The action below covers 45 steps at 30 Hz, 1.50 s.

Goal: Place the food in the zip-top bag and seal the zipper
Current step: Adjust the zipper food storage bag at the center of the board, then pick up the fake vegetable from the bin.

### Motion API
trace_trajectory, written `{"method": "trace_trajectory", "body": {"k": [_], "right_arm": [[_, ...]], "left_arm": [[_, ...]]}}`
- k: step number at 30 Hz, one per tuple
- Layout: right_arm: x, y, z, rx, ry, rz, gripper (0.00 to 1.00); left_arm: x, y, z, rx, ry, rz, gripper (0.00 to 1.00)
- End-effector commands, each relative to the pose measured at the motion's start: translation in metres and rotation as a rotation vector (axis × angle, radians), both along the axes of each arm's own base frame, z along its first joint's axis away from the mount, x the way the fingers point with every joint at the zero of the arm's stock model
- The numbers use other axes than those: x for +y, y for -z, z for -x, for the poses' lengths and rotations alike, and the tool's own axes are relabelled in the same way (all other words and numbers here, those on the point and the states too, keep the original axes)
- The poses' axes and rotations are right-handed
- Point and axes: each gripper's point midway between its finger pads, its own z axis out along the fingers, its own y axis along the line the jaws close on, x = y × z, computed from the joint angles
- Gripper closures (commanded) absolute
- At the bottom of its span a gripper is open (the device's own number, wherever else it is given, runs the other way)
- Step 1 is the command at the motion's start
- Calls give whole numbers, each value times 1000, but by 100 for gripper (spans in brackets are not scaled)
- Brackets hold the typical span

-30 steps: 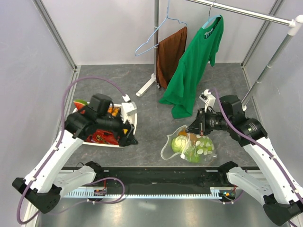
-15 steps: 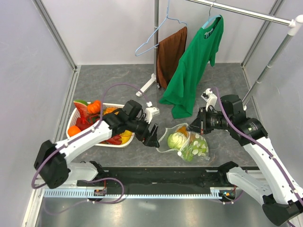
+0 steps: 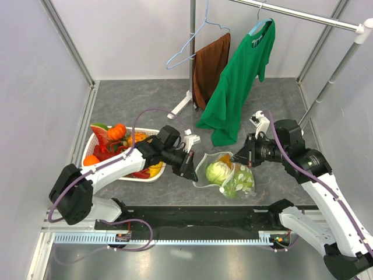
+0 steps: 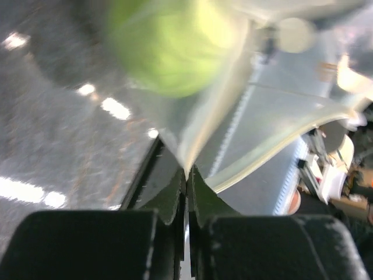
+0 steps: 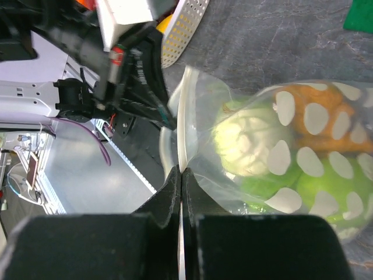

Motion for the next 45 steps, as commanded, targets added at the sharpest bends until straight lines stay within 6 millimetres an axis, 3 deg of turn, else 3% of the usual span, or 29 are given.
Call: {"method": "trace_trajectory", "body": {"k": [1, 4, 7, 10, 15, 22, 24, 27, 28, 31, 32, 34, 36, 38, 40, 45], "right_arm": [[-6, -15, 4, -85, -10, 6, 100], [-13, -24, 13, -127, -45, 47, 100], [-13, -32, 20, -149, -70, 40, 100], [-10, -22, 19, -118, -59, 19, 100], [-9, 4, 9, -76, -31, 34, 100], [-1, 25, -2, -28, -16, 14, 100], [1, 28, -4, -11, -7, 0, 100], [4, 25, -9, -20, 3, -23, 100], [4, 24, -9, -22, 6, -26, 100], [4, 21, -8, -30, 8, -32, 100], [4, 21, -8, -29, 10, -32, 100], [3, 20, -7, -32, 10, -31, 100], [3, 19, -6, -31, 12, -30, 100], [2, 18, -5, -33, 8, -26, 100], [2, 17, -4, -33, 8, -26, 100], [-1, 14, -3, -54, 13, -23, 100]], "left_arm": [[-12, -92, 32, -117, 258, 211, 98], [-1, -128, 44, -172, 315, 202, 98], [6, -140, 48, -206, 354, 194, 98], [19, -119, 45, -181, 326, 114, 98], [22, -133, 16, -269, 227, 113, 98], [44, -114, -7, -389, 150, -1, 97], [51, -113, -15, -433, 111, -16, 92], [71, -125, -35, -455, 7, -5, 63], [81, -129, -40, -460, -34, -4, 39], [108, -155, -48, -544, -150, 1, 8], [119, -160, -55, -569, -204, -20, 6], [163, -171, -83, -660, -403, -158, 0], [200, -173, -97, -713, -499, -323, 0], [230, -158, -112, -664, -548, -467, 0], [261, -157, -131, -635, -593, -522, 0], [299, -160, -147, -524, -566, -538, 0]]}}
